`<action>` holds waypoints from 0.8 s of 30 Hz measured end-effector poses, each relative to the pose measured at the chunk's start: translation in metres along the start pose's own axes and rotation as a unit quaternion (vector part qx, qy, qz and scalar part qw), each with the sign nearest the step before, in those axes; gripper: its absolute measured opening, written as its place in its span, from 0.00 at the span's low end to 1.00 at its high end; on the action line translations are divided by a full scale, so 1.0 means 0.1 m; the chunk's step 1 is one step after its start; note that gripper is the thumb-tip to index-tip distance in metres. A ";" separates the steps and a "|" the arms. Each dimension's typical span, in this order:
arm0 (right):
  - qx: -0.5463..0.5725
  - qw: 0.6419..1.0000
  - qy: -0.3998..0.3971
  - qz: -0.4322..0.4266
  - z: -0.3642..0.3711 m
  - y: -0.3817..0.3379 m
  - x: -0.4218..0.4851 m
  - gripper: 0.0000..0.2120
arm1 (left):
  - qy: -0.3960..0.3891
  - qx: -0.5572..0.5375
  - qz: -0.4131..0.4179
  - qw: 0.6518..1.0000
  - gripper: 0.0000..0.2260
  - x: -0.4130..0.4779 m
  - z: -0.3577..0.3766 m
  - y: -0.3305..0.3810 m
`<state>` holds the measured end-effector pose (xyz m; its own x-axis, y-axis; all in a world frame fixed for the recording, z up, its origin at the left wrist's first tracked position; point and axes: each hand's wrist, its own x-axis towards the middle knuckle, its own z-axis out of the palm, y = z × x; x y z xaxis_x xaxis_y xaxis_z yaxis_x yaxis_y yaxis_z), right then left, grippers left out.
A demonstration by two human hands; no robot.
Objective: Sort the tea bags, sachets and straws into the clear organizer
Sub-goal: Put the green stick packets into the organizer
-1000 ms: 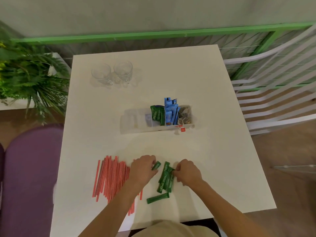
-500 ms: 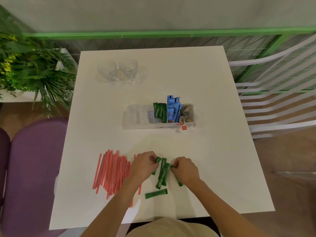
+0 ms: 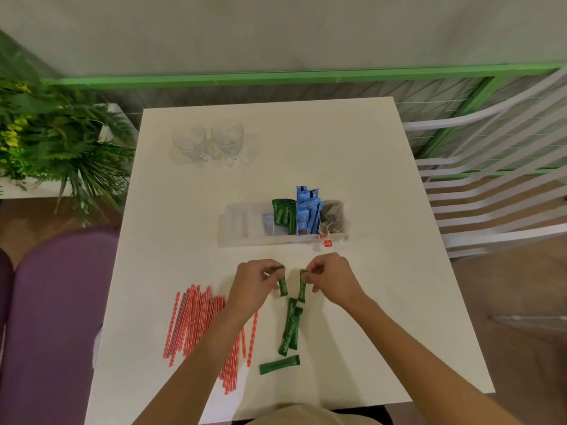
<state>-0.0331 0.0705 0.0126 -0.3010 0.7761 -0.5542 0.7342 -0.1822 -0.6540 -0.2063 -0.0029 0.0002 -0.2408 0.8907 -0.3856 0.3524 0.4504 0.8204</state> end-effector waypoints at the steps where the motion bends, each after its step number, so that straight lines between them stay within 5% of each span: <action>1: -0.001 1.000 0.002 -0.009 -0.04 -0.07 0.04 0.04 | 0.004 -0.004 0.005 1.000 0.03 0.05 -0.04 0.05; 8: -0.042 0.998 0.006 -0.055 -0.34 -0.64 0.40 0.02 | 0.036 -0.014 0.055 0.998 0.09 0.50 -0.38 0.43; 15: -0.135 0.985 0.058 -0.092 -0.48 -1.06 0.73 0.03 | 0.055 0.056 0.094 0.992 0.02 0.97 -0.50 0.68; 24: -0.162 0.984 0.048 -0.061 -0.40 -1.10 0.97 0.06 | 0.038 0.148 0.070 0.986 0.03 1.20 -0.47 0.59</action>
<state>-0.1186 0.1896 0.0510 -0.3511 0.8367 -0.4204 0.8562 0.1051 -0.5058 -0.2569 0.1274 0.0218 -0.2334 0.9435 -0.2353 0.6326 0.3312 0.7001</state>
